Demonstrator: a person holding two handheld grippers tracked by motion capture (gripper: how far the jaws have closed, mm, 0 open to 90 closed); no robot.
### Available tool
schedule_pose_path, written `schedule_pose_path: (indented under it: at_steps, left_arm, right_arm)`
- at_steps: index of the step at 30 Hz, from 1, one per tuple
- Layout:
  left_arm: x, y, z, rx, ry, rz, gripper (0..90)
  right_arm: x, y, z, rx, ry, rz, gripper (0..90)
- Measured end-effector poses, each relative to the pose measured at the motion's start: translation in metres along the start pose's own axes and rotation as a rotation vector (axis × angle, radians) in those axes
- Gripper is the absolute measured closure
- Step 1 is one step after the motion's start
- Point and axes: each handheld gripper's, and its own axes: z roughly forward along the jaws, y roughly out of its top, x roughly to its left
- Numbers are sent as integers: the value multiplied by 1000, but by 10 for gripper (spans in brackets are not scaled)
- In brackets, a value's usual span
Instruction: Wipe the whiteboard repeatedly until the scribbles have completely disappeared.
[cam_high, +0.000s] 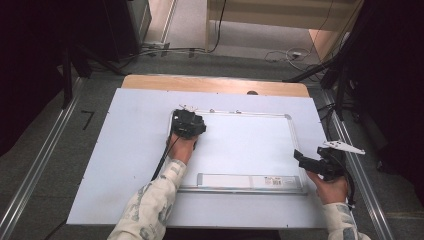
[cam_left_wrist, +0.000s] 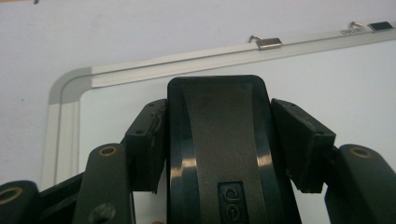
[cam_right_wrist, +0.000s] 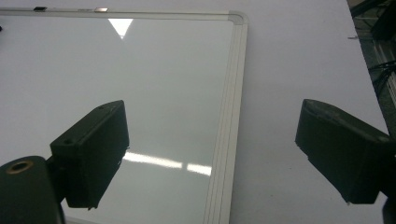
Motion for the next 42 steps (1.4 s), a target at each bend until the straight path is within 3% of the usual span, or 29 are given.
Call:
schedule_pose_path:
  at_steps: [11, 26, 36, 42]
  left_arm:
    - [-14, -15, -14, 0, -18, 22, 406]
    - [1, -32, -32, -7, -36, 23, 405]
    - [13, -22, -23, -12, 1, -32, 405]
    - [5, -21, -23, -2, -13, -4, 404]
  right_arm:
    - [2, 0, 0, 3, -3, -6, 85]
    - [4, -1, -1, 8, -7, -7, 85]
    - [5, -1, -1, 7, -8, -8, 85]
    - [3, -1, 1, 9, -7, -4, 85]
